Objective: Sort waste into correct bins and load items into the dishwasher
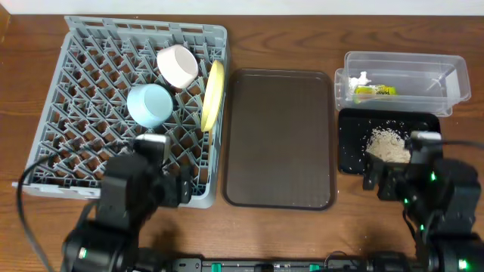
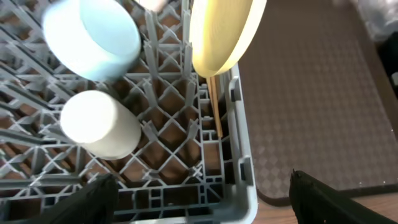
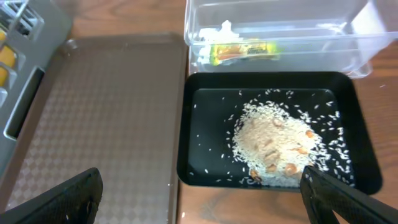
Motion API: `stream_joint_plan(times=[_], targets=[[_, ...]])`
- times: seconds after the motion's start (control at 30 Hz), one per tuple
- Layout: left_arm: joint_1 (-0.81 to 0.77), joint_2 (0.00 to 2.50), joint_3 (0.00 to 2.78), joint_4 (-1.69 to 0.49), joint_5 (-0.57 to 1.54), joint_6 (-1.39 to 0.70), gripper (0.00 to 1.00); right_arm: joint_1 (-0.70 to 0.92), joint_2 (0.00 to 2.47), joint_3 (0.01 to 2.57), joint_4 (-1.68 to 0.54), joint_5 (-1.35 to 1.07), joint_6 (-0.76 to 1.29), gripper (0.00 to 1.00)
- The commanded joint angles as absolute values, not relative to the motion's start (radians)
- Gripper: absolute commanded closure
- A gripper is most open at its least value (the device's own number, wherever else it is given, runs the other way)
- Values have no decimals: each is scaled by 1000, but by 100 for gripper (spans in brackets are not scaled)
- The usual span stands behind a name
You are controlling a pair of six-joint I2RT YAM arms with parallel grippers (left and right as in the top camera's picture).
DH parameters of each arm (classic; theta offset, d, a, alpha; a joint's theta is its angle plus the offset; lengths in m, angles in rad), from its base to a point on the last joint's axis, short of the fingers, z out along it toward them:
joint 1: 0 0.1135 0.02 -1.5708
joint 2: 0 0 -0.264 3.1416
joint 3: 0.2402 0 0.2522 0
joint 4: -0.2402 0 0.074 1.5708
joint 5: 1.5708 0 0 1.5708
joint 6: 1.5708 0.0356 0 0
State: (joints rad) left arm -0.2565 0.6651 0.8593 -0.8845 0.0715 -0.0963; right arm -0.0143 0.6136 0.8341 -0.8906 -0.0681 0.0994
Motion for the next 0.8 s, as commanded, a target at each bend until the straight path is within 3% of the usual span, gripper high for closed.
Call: stream_joint_plan(times=[0.0,0.77], targets=[[-259,585,842,-873,47,-83,11,-6,562,814,-914,-38,111,1],[-259,556,842,-878,47,-83,9,-6,514,807,-1055,-15,104,1]])
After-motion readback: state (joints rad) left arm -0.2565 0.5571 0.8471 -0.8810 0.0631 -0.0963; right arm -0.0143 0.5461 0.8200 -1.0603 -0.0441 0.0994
